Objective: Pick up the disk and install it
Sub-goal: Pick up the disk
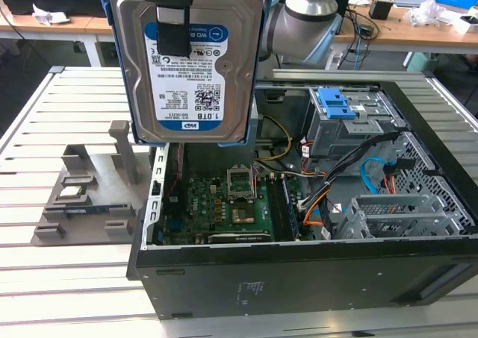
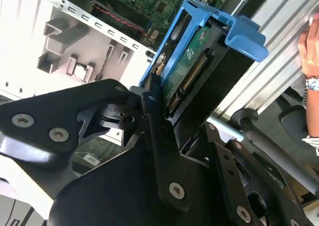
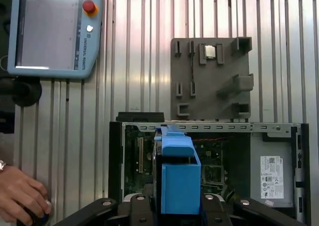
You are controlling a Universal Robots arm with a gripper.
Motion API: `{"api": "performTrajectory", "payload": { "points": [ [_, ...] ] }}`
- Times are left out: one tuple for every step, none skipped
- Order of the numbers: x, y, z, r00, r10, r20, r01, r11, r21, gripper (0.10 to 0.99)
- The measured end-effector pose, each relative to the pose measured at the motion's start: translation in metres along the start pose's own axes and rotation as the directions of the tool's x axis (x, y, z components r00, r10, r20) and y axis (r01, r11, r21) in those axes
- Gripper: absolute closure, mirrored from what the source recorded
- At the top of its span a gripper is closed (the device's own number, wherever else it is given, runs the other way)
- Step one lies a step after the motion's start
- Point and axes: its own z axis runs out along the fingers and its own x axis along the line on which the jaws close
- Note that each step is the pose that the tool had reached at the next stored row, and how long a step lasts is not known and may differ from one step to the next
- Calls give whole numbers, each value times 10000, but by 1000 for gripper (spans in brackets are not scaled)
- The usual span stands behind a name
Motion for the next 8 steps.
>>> {"api": "performTrajectory", "payload": {
  "points": [
    [8, -16, -1, 10000, 0, -1, 0, 10000, -1, 725],
    [12, -27, -1, 10000, 0, 0, 0, 10000, 0, 725],
    [16, -39, -1, 10000, 0, 0, 0, 10000, 0, 725],
    [22, -64, -3, 10000, 0, -1, 0, 10000, -1, 725],
    [27, -89, -4, 10000, 0, -1, 0, 10000, -2, 725],
    [30, -105, -4, 10000, 0, -2, 0, 10000, -3, 725],
    [34, -127, -4, 10000, -1, -1, 1, 10000, -3, 725],
    [37, -145, -3, 10000, -1, 1, 1, 10000, -3, 725]
  ]
}}
